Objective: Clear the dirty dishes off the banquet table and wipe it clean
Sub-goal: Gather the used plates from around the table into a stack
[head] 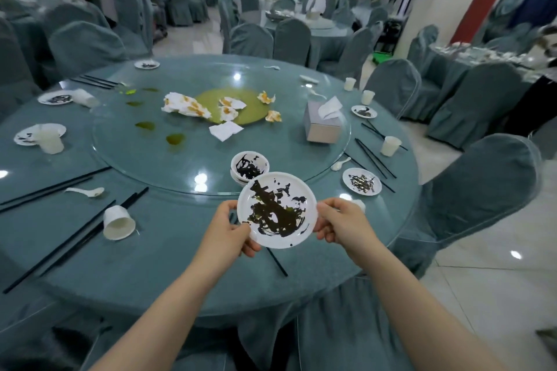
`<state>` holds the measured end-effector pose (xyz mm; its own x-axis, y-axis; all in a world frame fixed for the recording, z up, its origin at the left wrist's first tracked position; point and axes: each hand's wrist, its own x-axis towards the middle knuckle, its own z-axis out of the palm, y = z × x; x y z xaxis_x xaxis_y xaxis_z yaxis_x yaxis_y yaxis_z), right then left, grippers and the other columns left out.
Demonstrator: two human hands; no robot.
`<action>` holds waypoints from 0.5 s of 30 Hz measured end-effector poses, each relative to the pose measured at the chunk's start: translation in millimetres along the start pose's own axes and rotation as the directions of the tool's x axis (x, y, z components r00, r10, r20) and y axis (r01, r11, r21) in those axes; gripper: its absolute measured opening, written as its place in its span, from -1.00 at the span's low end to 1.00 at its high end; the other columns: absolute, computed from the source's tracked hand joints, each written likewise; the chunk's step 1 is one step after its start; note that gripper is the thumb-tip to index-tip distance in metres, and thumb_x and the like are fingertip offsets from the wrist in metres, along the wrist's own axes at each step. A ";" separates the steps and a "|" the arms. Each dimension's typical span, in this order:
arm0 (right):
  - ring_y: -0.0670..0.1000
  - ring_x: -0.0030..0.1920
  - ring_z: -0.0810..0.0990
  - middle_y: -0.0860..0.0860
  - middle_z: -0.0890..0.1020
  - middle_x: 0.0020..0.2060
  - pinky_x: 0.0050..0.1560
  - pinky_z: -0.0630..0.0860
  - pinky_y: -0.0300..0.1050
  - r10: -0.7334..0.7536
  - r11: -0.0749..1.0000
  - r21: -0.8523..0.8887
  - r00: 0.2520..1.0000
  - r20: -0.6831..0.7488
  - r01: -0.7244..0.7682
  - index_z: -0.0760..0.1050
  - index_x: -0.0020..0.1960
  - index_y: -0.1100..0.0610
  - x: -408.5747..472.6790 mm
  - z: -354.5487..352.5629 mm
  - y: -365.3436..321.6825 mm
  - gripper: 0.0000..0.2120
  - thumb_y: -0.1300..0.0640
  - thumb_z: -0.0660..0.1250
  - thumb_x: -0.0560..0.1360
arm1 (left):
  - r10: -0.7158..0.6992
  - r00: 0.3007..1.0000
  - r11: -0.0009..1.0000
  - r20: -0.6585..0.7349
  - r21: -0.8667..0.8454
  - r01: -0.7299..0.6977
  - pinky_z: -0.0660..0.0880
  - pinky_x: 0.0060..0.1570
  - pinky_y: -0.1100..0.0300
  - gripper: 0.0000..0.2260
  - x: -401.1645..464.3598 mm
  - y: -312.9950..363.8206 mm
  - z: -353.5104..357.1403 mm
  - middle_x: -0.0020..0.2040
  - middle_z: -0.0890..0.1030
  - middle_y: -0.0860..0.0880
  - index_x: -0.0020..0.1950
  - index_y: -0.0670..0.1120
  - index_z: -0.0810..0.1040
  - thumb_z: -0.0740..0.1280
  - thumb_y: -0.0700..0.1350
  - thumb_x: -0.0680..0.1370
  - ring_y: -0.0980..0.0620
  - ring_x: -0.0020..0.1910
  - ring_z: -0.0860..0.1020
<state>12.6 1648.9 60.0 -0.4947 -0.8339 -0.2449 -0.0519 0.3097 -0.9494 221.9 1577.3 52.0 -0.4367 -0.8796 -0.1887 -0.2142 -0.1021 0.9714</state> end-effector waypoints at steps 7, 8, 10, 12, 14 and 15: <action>-0.05 -0.51 0.50 0.07 0.62 -0.42 -0.45 0.39 -0.23 0.084 0.995 0.061 0.975 -0.204 -0.073 0.50 -0.13 0.18 91.8 -60.9 28.0 -0.92 0.19 0.28 0.53 | -0.041 0.999 0.998 0.004 0.039 0.041 0.40 -0.51 0.28 -0.66 80.2 -1.7 35.3 -0.41 0.64 -0.16 0.05 0.10 0.37 0.13 -0.35 0.50 0.04 -0.54 0.54; -0.07 -0.52 0.50 0.07 0.62 -0.42 -0.46 0.40 -0.24 0.097 0.995 0.058 0.966 -0.239 -0.085 0.50 -0.14 0.17 109.4 -74.7 37.7 -0.92 0.20 0.29 0.52 | -0.048 0.999 0.998 0.004 0.032 0.047 0.39 -0.54 0.30 -0.66 95.4 -5.7 43.1 -0.42 0.64 -0.17 0.07 0.08 0.38 0.13 -0.36 0.50 0.03 -0.55 0.53; -0.11 -0.53 0.51 0.06 0.63 -0.40 -0.47 0.41 -0.27 0.120 0.993 0.030 0.944 -0.308 -0.116 0.50 -0.15 0.15 141.0 -100.3 57.1 -0.93 0.20 0.29 0.51 | -0.067 0.998 0.997 0.003 0.029 0.067 0.41 -0.51 0.26 -0.66 121.8 -12.8 56.5 -0.42 0.63 -0.17 0.12 0.05 0.38 0.14 -0.35 0.51 0.00 -0.54 0.52; -0.11 -0.51 0.53 0.04 0.63 -0.39 -0.47 0.41 -0.29 0.149 0.987 -0.002 0.915 -0.376 -0.162 0.49 -0.16 0.13 174.5 -125.0 81.6 -0.94 0.20 0.29 0.50 | -0.086 0.996 0.996 0.009 0.035 0.086 0.41 -0.48 0.21 -0.66 149.8 -22.6 71.9 -0.42 0.63 -0.15 0.17 0.04 0.37 0.15 -0.34 0.52 0.00 -0.53 0.53; -0.08 -0.48 0.53 0.03 0.62 -0.38 -0.43 0.41 -0.26 0.188 0.976 -0.017 0.885 -0.426 -0.215 0.48 -0.17 0.13 203.9 -144.8 108.0 -0.93 0.19 0.31 0.50 | -0.100 0.995 0.994 0.008 0.037 0.100 0.42 -0.51 0.23 -0.66 171.1 -32.6 85.3 -0.43 0.63 -0.14 0.20 0.03 0.36 0.16 -0.34 0.53 0.03 -0.53 0.55; -0.06 -0.46 0.53 0.03 0.61 -0.39 -0.41 0.41 -0.23 0.210 0.970 -0.014 0.869 -0.448 -0.241 0.48 -0.17 0.13 215.2 -152.6 119.6 -0.92 0.17 0.32 0.50 | -0.102 0.995 0.994 0.008 0.036 0.102 0.44 -0.51 0.27 -0.66 177.9 -35.8 90.3 -0.42 0.63 -0.14 0.21 0.02 0.35 0.16 -0.34 0.54 0.04 -0.51 0.56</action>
<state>-232.5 1576.2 -76.3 -0.8297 -0.4546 -0.3239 0.0572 0.5080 -0.8595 72.9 1466.4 -29.4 -0.4192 -0.8610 -0.2880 -0.2892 -0.1741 0.9413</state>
